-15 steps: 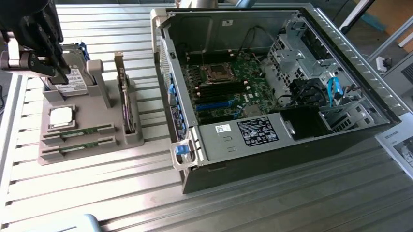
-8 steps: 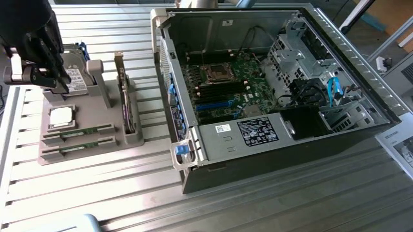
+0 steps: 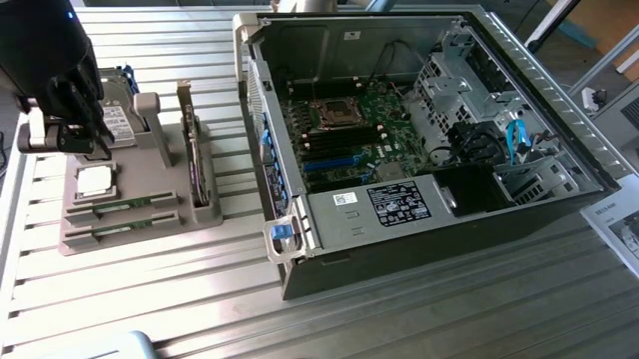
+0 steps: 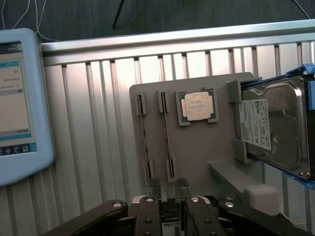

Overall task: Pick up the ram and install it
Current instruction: 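Pick up the ram and move it above insertion slot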

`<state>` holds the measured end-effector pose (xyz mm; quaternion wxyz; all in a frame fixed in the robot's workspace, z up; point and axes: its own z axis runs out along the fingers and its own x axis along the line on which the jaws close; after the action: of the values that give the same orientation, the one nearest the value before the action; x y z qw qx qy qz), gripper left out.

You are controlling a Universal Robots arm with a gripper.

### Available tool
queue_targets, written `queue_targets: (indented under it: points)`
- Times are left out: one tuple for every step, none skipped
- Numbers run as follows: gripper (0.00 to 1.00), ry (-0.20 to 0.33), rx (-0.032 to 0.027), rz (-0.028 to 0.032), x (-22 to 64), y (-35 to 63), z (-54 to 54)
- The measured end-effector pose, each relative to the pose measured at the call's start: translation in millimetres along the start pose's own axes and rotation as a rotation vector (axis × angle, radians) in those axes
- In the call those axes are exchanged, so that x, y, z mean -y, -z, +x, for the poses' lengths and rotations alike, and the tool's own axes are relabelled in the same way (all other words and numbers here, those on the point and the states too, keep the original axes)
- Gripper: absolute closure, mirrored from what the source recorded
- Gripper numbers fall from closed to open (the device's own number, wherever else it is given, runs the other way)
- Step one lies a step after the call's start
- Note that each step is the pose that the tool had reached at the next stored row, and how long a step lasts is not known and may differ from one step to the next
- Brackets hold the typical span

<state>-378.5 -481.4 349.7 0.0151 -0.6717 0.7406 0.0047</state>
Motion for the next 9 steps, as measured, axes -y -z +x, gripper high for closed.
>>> queue_targets:
  points:
    - [0.74,0.001,-0.0001,-0.0004,0.1,-2.3,1.5]
    - [0.74,0.002,-0.0001,-0.0008,0.2,-4.1,2.9]
    - [0.74,0.002,-0.0001,-0.0012,0.3,-5.9,4.4]
    - [0.74,0.003,-0.0002,-0.0019,0.4,-7.7,6.0]
    - [0.74,0.004,-0.0001,-0.0025,0.6,-9.7,7.6]
    - [0.74,0.006,-0.0002,-0.0032,0.7,-11.5,9.0]
    - [0.74,0.007,-0.0004,-0.0042,0.8,-13.8,10.8]
    - [0.74,0.009,-0.0004,-0.0049,0.9,-15.7,12.1]
    - [0.74,0.011,-0.0005,-0.0060,1.1,-18.3,14.0]
